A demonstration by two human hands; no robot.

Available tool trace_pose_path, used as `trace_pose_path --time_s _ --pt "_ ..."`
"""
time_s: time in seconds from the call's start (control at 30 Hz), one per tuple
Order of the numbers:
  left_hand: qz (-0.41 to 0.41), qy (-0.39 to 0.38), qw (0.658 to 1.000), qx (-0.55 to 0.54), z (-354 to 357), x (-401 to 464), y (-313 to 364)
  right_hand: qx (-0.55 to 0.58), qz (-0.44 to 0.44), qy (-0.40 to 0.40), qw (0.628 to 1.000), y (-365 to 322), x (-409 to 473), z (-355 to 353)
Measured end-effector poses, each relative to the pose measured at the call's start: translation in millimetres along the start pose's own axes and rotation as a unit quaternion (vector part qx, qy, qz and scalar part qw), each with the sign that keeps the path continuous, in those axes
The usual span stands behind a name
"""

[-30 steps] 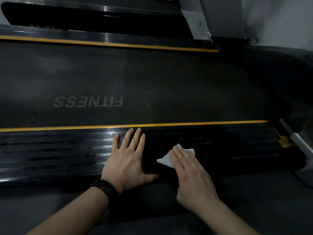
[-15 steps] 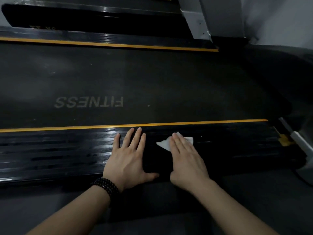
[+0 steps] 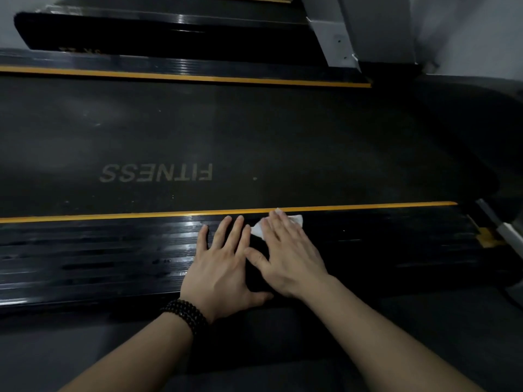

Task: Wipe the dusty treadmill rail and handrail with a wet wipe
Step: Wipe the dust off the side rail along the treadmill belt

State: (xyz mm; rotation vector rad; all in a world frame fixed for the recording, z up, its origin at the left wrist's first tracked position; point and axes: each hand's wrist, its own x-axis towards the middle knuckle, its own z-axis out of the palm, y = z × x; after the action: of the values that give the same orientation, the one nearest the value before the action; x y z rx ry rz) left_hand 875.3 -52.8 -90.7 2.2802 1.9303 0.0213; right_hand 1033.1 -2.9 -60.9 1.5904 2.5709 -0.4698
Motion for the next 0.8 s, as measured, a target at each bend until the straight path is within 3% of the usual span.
trace_pose_path --time_s 0.13,0.3,0.5,0.67,0.8 --pt "0.0 0.002 1.0 0.006 0 0 -1 -0.034 -0.047 -0.01 0.998 7 -30 6" --pt "-0.009 -0.004 1.0 0.011 0 1 1 -0.01 0.032 0.0 0.999 6 11 -2" --pt "0.001 0.007 1.0 -0.007 0 -1 0 -0.002 -0.074 0.005 0.997 -7 -3 0" --pt "-0.009 -0.001 1.0 0.005 1 1 1 -0.024 0.006 -0.001 1.0 8 13 -2" --pt "-0.008 0.004 1.0 -0.004 2 0 0 -0.01 -0.043 0.011 0.999 -6 15 3"
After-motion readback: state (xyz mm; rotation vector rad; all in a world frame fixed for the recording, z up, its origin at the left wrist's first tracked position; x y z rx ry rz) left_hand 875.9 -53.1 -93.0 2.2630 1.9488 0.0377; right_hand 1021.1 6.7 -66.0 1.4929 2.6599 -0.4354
